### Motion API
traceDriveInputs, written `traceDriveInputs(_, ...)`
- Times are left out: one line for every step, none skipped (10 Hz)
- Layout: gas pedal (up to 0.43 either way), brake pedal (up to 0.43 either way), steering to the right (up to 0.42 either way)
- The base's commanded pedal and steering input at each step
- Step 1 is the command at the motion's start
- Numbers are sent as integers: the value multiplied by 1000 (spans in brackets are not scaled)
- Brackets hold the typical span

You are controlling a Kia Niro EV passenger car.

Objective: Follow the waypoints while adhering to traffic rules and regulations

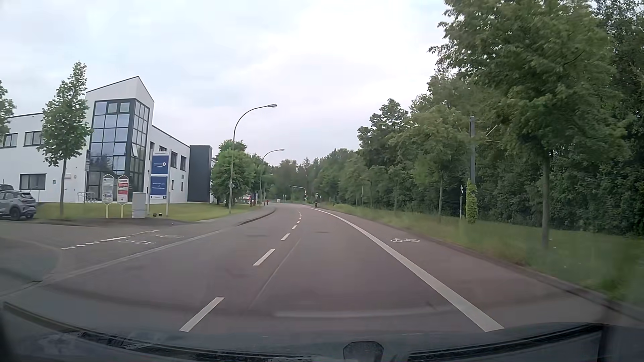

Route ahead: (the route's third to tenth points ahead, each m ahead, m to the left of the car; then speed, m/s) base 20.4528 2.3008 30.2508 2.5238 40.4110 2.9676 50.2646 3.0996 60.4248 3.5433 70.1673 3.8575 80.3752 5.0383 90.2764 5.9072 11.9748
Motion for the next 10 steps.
traceDriveInputs(130, 0, -4)
traceDriveInputs(130, 0, -5)
traceDriveInputs(130, 0, -5)
traceDriveInputs(130, 0, -6)
traceDriveInputs(130, 0, -5)
traceDriveInputs(130, 0, -6)
traceDriveInputs(130, 0, -5)
traceDriveInputs(130, 0, -6)
traceDriveInputs(130, 0, -6)
traceDriveInputs(118, 0, -6)
